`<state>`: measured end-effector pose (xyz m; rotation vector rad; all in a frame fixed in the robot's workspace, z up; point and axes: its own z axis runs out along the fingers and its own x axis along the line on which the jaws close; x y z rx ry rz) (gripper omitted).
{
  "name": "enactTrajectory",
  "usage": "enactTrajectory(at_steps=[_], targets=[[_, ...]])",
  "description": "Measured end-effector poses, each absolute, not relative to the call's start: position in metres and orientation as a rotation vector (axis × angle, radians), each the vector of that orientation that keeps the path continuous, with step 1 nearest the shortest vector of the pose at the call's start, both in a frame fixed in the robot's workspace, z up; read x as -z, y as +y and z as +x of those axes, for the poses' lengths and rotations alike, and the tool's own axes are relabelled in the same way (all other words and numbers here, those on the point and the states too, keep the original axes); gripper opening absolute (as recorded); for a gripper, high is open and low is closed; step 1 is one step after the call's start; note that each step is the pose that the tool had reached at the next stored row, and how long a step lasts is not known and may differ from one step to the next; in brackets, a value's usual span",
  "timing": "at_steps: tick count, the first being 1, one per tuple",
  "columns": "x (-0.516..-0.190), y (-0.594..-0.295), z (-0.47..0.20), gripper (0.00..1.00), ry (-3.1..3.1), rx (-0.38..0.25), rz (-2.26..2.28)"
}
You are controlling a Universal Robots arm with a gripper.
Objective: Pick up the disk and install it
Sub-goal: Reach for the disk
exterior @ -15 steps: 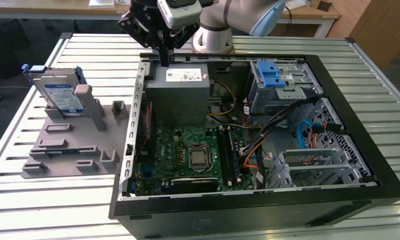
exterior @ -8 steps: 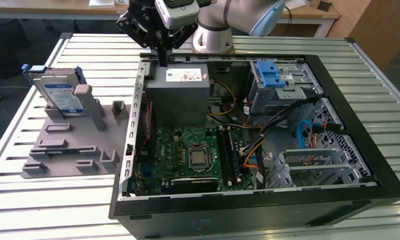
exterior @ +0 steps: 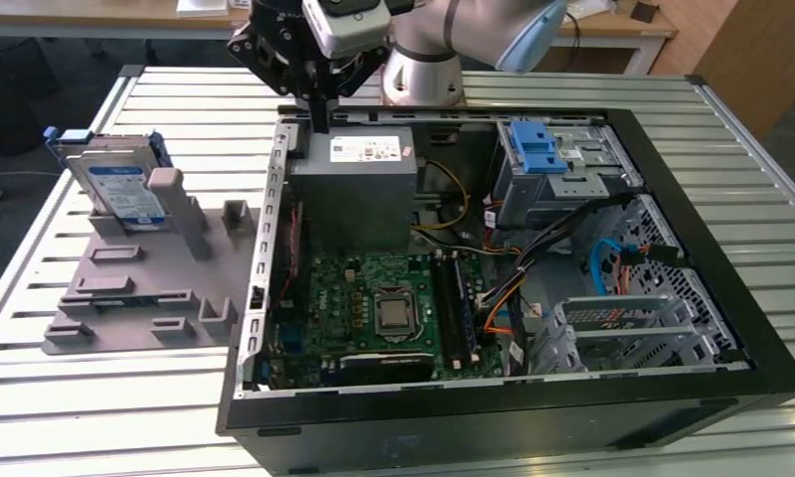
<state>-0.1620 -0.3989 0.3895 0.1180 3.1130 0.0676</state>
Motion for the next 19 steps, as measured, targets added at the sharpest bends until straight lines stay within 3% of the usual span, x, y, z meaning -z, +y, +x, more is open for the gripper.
enactTrajectory(at_steps=[19], targets=[[-0.3888, -0.399, -0.1699, 0.11, 3.113, -0.068, 0.118]])
